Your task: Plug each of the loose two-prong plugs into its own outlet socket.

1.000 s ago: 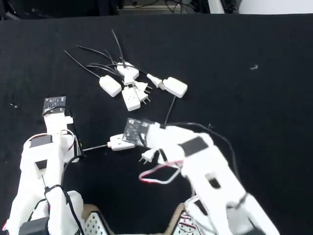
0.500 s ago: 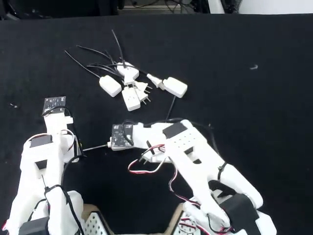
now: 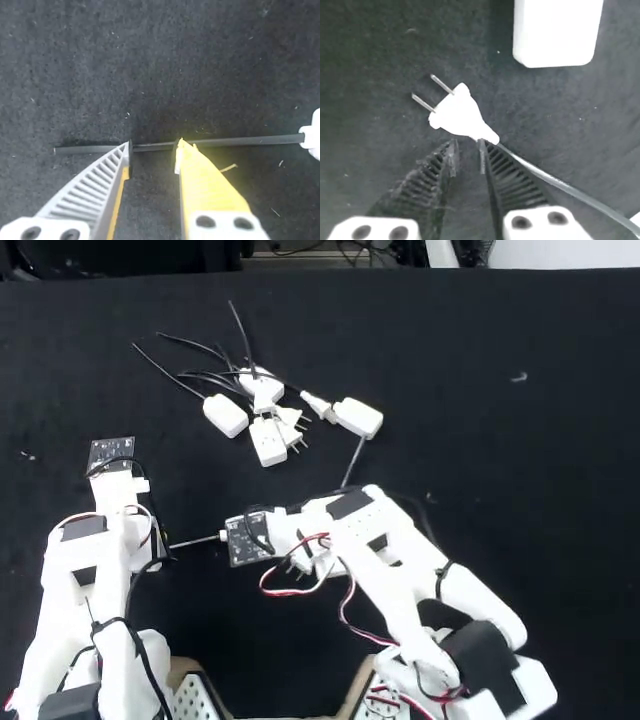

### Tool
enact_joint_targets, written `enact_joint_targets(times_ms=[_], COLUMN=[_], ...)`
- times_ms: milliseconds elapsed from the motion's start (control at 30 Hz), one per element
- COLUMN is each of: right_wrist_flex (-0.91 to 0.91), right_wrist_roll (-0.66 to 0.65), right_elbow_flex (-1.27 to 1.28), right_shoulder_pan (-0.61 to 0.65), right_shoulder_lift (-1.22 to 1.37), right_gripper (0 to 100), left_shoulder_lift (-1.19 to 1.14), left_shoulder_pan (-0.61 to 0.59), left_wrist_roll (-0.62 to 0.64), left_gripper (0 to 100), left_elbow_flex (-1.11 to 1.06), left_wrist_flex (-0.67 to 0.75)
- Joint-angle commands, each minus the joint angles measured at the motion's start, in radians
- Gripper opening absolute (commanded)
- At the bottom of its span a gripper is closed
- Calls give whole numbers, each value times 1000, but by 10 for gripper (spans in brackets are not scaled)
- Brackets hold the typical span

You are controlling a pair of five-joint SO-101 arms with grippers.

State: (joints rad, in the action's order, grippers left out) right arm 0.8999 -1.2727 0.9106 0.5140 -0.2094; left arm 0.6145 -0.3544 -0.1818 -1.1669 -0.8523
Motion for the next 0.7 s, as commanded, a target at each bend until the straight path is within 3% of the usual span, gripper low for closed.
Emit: enact_joint_targets(times_ms=[0, 200, 400, 567, 667], right_wrist_flex=[-8, 0, 144, 164, 152], right_wrist_roll=[-14, -12, -8, 34, 34], right_elbow_flex=[-50, -74, -74, -73, -74], right_shoulder_pan=[14, 12, 44, 51, 51], right_shoulder_lift=[74, 93, -7, -59, -61], right_gripper=[77, 77, 88, 286, 312], left_shoulder_lift=[18, 18, 20, 20, 20], left_shoulder_pan=[-10, -10, -10, -10, -10], left_wrist_roll=[-2, -2, -2, -2, -2], left_gripper=[155, 155, 155, 155, 155], left_elbow_flex=[4, 4, 4, 4, 4], left_wrist_flex=[11, 11, 11, 11, 11])
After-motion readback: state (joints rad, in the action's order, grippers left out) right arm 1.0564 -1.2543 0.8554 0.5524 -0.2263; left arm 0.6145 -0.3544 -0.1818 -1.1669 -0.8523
